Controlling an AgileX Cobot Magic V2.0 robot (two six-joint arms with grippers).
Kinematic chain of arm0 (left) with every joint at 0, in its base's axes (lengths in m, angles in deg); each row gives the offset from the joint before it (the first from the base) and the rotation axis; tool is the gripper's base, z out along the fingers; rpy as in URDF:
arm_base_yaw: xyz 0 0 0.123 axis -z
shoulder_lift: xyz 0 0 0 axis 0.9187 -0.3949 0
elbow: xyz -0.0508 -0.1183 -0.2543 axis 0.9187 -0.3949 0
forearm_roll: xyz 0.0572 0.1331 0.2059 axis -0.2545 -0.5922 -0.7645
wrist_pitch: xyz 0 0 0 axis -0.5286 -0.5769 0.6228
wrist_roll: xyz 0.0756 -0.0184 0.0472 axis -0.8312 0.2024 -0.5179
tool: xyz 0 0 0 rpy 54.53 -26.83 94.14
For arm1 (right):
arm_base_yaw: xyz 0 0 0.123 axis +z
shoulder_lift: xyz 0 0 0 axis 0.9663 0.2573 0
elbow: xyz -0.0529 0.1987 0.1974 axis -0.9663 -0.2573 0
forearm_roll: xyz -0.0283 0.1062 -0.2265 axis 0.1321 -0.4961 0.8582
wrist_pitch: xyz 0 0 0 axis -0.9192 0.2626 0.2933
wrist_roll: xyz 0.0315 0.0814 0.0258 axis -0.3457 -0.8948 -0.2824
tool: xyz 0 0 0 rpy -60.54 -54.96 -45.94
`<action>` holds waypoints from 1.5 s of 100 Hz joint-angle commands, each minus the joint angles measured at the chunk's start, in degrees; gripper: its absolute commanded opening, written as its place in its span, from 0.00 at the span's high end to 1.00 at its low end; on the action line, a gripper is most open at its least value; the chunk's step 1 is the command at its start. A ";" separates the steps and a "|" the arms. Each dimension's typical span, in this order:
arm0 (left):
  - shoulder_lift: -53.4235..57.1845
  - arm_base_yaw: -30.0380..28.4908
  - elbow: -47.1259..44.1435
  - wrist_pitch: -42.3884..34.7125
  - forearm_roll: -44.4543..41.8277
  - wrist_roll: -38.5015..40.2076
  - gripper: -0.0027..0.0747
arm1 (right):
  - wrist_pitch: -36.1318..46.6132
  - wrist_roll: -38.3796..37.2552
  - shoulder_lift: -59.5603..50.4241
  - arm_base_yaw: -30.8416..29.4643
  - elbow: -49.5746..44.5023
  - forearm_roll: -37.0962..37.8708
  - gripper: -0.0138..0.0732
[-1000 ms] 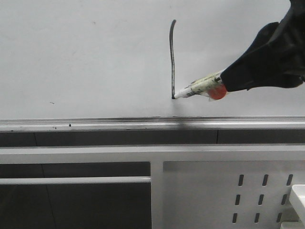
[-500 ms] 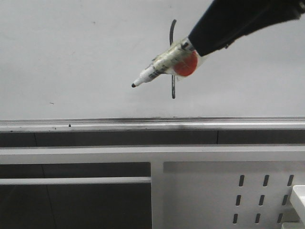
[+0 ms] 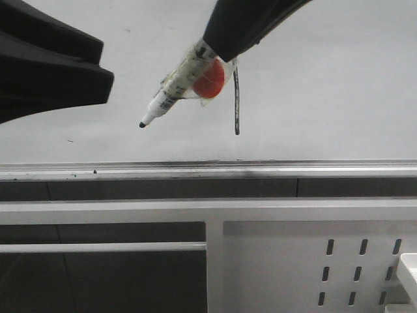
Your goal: Write number 1 on whiteboard
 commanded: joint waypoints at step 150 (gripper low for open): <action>-10.94 1.87 8.71 -5.66 -2.57 -0.40 0.99 | 3.10 0.69 -1.03 1.71 2.91 0.14 0.40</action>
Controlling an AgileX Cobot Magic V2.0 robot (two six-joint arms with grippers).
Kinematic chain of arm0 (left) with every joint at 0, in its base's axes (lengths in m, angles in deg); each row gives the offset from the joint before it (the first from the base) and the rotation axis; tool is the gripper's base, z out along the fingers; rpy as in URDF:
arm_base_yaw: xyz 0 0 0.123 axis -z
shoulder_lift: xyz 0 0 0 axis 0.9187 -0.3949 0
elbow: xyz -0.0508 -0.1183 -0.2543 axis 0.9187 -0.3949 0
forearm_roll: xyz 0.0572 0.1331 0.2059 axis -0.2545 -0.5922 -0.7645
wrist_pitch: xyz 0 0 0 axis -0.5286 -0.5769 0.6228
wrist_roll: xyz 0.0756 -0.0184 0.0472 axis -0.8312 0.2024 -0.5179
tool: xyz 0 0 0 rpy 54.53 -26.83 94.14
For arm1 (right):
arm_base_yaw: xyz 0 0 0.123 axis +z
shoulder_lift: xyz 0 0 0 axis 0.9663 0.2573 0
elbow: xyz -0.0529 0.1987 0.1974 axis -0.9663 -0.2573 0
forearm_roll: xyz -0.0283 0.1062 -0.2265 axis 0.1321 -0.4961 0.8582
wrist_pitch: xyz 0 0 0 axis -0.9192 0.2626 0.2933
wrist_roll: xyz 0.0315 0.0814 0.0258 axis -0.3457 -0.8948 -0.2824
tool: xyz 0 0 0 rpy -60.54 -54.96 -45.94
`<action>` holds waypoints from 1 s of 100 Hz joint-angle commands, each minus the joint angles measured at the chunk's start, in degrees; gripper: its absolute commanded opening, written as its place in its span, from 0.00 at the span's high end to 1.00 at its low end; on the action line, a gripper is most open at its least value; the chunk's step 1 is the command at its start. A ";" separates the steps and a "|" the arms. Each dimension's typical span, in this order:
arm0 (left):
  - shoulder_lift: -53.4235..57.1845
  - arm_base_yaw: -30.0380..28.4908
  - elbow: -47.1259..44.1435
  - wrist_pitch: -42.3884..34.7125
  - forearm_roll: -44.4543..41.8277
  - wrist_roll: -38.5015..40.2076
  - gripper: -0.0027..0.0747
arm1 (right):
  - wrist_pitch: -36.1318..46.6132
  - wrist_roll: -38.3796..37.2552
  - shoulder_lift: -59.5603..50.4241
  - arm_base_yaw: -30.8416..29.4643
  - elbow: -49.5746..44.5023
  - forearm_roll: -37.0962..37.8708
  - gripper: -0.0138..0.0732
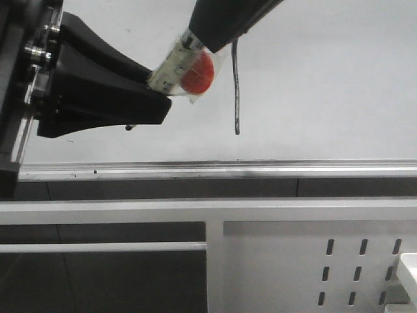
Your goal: Write number 1 on whiteboard
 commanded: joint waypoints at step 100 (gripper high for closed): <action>-4.55 0.47 -15.48 -19.82 58.00 -8.35 0.99 | -15.59 -16.73 -16.30 0.11 2.17 12.55 0.92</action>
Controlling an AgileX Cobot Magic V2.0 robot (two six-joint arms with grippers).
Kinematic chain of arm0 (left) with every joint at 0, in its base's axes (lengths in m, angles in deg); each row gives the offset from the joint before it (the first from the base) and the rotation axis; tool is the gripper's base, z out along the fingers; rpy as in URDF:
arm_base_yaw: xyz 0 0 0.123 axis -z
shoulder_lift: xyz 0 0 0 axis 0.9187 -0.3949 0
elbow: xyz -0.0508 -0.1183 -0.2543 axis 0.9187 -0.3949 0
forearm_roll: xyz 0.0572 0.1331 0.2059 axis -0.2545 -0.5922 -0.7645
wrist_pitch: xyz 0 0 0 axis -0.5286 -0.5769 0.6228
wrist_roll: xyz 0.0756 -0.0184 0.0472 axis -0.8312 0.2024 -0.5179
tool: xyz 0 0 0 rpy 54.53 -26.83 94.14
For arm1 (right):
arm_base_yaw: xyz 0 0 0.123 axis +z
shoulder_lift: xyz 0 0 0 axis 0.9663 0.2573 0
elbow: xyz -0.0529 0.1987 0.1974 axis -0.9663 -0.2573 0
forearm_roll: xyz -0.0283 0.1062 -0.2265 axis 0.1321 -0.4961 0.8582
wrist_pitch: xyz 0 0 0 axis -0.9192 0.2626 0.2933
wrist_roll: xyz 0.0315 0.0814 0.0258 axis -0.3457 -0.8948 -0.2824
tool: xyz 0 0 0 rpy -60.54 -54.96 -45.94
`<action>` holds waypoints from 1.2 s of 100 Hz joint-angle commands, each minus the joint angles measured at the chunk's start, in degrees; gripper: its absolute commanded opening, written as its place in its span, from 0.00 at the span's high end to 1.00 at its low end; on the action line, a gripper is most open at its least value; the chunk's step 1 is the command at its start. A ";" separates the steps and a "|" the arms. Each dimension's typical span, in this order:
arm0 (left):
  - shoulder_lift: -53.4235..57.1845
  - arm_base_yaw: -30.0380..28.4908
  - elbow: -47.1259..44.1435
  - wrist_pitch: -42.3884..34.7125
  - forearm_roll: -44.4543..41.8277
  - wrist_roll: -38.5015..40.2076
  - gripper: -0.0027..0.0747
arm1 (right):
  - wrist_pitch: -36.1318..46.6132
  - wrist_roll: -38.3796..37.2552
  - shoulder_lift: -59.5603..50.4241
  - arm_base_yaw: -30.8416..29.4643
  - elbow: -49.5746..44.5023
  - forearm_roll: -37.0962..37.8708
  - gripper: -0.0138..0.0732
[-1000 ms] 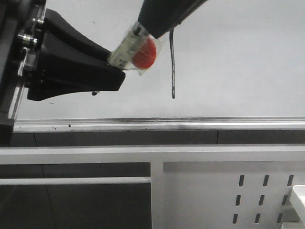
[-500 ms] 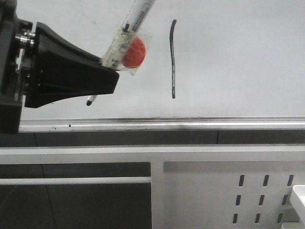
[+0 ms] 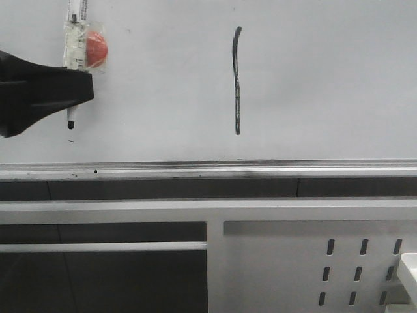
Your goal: Write number 1 on whiteboard
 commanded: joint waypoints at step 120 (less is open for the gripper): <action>-15.42 4.21 3.34 -23.19 15.19 -0.37 0.99 | 3.97 -0.34 -1.01 0.11 1.97 0.81 0.92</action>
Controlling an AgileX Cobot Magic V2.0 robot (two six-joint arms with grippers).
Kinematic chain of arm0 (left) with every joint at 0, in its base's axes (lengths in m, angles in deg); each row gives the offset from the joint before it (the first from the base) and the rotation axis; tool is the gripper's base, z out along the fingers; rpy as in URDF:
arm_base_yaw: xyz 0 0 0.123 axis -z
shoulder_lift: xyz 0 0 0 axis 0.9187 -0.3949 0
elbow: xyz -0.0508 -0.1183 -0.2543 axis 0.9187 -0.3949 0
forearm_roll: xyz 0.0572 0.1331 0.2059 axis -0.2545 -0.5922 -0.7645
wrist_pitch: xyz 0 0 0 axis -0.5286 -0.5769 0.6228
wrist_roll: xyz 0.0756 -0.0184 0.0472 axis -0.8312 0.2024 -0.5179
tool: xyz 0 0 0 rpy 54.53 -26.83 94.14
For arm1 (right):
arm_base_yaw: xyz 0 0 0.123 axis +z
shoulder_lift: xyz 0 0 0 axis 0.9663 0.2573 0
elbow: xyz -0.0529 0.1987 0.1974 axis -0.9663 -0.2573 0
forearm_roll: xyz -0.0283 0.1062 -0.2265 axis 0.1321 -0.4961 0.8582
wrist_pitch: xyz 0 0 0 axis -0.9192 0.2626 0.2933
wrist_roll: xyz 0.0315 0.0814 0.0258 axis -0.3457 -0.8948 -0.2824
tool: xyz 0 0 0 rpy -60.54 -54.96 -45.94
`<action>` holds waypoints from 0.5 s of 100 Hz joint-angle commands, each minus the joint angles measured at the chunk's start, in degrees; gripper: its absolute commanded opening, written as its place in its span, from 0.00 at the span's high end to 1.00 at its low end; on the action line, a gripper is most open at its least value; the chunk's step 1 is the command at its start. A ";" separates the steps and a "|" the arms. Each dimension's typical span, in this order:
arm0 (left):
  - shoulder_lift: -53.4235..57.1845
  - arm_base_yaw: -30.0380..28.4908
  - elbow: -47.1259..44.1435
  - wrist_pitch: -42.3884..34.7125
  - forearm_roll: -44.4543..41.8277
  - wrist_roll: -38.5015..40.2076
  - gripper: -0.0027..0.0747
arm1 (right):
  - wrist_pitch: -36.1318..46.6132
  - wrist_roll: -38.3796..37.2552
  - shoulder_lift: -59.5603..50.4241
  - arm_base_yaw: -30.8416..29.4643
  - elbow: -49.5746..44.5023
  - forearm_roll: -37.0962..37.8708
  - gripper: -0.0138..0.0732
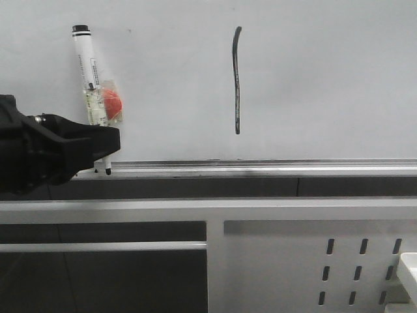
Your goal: Write number 1 on whiteboard
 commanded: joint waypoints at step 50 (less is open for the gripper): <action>1.39 0.03 1.83 -13.71 4.15 0.34 0.56 | 2.49 -0.11 -0.96 0.11 1.97 0.72 0.92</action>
